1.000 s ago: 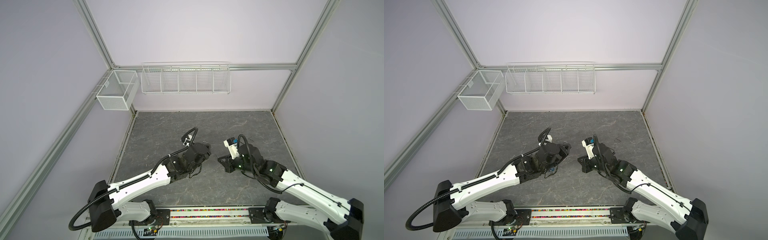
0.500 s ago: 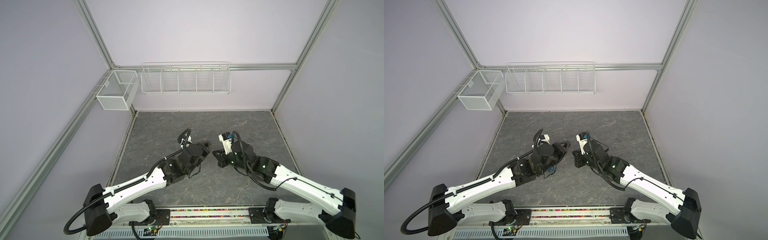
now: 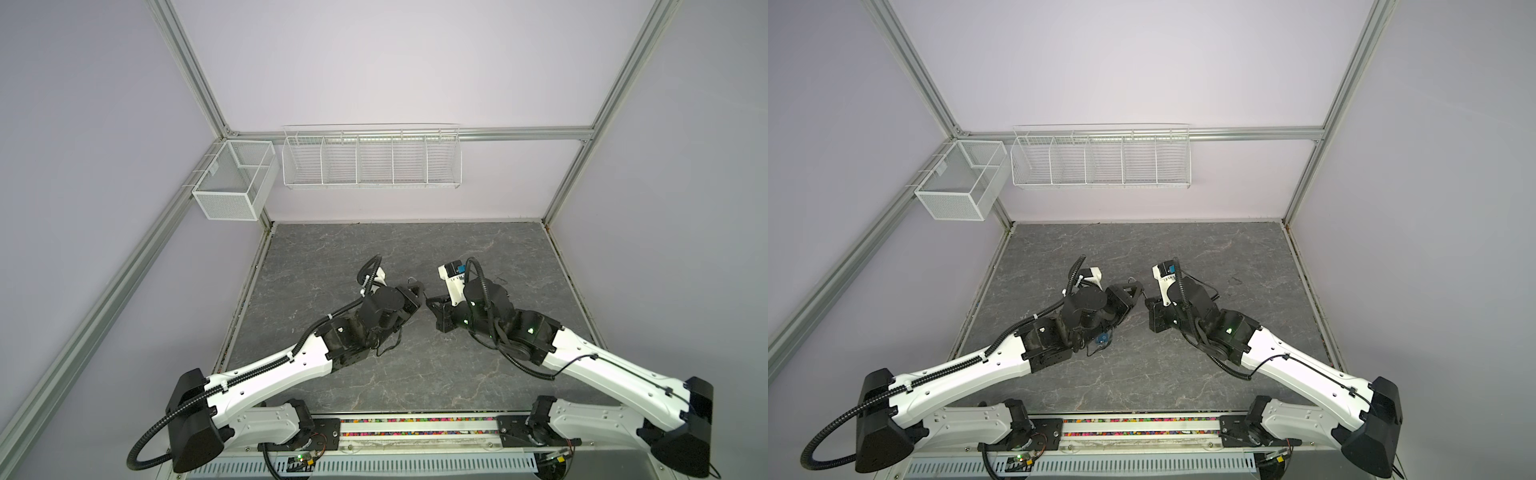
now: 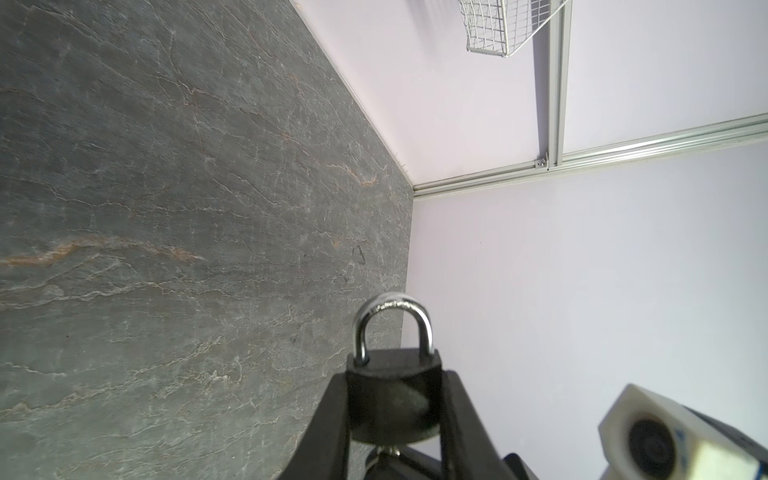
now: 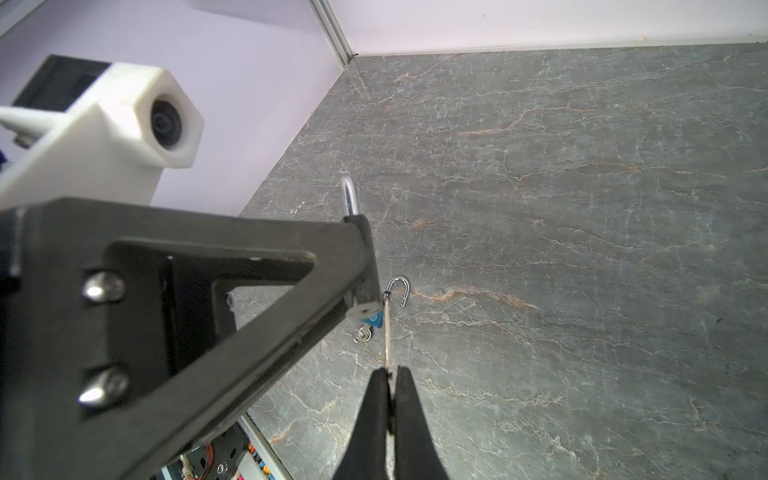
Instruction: Unlock with the key
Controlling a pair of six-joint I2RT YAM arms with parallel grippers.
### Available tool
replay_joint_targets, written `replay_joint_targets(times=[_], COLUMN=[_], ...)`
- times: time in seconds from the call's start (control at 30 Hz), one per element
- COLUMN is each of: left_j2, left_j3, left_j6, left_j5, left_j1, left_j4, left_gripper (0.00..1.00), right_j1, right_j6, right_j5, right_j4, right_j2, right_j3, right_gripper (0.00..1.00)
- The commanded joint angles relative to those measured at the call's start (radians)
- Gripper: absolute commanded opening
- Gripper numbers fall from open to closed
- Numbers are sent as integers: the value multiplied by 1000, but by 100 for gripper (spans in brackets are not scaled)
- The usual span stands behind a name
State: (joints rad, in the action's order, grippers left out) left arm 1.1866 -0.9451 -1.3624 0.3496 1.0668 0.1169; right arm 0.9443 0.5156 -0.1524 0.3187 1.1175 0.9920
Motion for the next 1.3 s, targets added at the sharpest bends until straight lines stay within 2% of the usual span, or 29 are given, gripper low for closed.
replay_joint_targets(times=[0.0,0.43,0.57,1.0,1.27], left_j2=[9,21,33,-16,2], left_j3=[-31,-43,-75,-47,-57], left_j6=[23,60,83,87,91], left_j5=[-10,-57,-72,-60,-93], left_j1=[-7,-19,-19,-47,-48], left_j4=[7,-7,46,55,47], left_gripper=[18,18,18,18,18], right_j1=[6,11,11,12,12], right_j6=[-9,-7,-13,-6,-9], right_j5=[14,16,15,22,27], right_j4=[1,25,34,75,61], right_j2=[4,18,24,-8,14], right_j3=[25,43,60,54,83], right_gripper=[6,7,7,6,6])
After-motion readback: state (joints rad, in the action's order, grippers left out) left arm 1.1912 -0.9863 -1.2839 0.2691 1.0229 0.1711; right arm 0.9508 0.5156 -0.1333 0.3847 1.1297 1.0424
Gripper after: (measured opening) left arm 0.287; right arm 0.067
